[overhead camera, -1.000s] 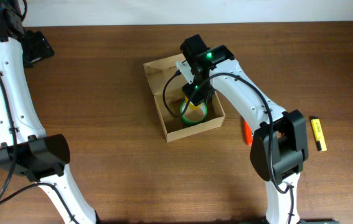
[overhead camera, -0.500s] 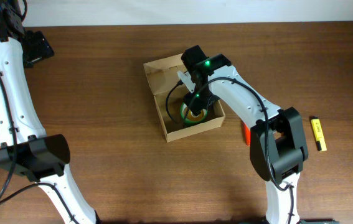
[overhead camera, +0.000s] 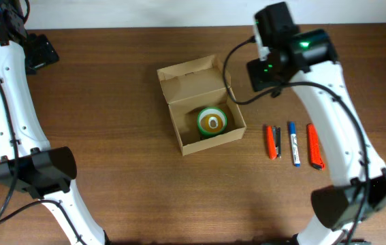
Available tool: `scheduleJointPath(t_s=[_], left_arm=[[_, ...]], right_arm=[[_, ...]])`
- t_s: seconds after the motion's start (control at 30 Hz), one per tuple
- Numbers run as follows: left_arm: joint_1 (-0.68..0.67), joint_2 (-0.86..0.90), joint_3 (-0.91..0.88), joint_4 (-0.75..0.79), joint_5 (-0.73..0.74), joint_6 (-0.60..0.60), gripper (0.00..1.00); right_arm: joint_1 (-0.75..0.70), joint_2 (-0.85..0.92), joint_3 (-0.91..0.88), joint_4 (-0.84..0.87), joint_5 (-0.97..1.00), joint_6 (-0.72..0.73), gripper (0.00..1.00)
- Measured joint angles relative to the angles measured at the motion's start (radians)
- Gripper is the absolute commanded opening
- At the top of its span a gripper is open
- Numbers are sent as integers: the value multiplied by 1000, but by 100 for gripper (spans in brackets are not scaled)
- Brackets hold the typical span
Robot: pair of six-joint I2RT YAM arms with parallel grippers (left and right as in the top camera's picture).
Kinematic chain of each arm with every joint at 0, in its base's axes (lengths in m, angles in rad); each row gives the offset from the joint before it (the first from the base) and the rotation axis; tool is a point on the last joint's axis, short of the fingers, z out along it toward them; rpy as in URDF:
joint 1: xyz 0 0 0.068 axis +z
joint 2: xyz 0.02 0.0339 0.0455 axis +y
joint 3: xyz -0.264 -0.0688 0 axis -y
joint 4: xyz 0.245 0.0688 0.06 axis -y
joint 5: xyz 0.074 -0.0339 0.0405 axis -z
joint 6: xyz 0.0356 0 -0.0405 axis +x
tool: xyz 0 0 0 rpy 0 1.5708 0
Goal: Pack container
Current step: 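Release the yellow tape and move the right gripper to the stapler, then grasp the red stapler with the right gripper and lift it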
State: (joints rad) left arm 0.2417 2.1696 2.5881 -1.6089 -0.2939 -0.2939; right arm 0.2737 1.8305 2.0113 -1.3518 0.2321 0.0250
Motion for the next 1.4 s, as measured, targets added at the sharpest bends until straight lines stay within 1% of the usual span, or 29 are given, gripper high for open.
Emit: scheduleJointPath(t_s=[0.1,0.17,0.33,0.47,0.5,0.57,0.6,0.63,0.67,0.7,0.83,1.0,1.13,1.27,1.4], left_arm=[[0,0,0,-2,0,0,100],[0,0,0,0,-1,0,100],[0,0,0,0,0,0,100],[0,0,0,0,0,0,99],[0,0,0,0,0,0,100],[0,0,0,0,0,0,100],[0,0,0,-1,0,0,100],[0,0,0,0,0,0,100],[0,0,0,0,0,0,99],[0,0,0,0,0,0,100],[0,0,0,0,0,0,100],[0,0,0,0,0,0,100],[0,0,0,0,0,0,100],[0,0,0,0,0,0,100],[0,0,0,0,0,0,100]], right_arm=[[-39,-101,-71,-42,3,48,70],[-44,-160,-186,-53,-4,80,70],[-44,-220,-531,37,-93,148,69],[-44,-233,-710,183,-159,178,68],[-44,-235,-746,229,-171,180,60],[-46,-237,-781,278,-181,182,39],[-49,-237,-796,309,-189,181,22],[-56,-237,-803,323,-192,177,13],[-66,-237,-806,344,-196,172,8],[-80,-237,-806,361,-197,170,5],[-106,-234,-806,423,-201,154,3],[-106,-133,-806,490,-258,150,4],[-106,-113,-807,538,-305,132,4],[-100,-111,-807,559,-352,122,3],[-55,-111,-807,561,-384,110,4]])
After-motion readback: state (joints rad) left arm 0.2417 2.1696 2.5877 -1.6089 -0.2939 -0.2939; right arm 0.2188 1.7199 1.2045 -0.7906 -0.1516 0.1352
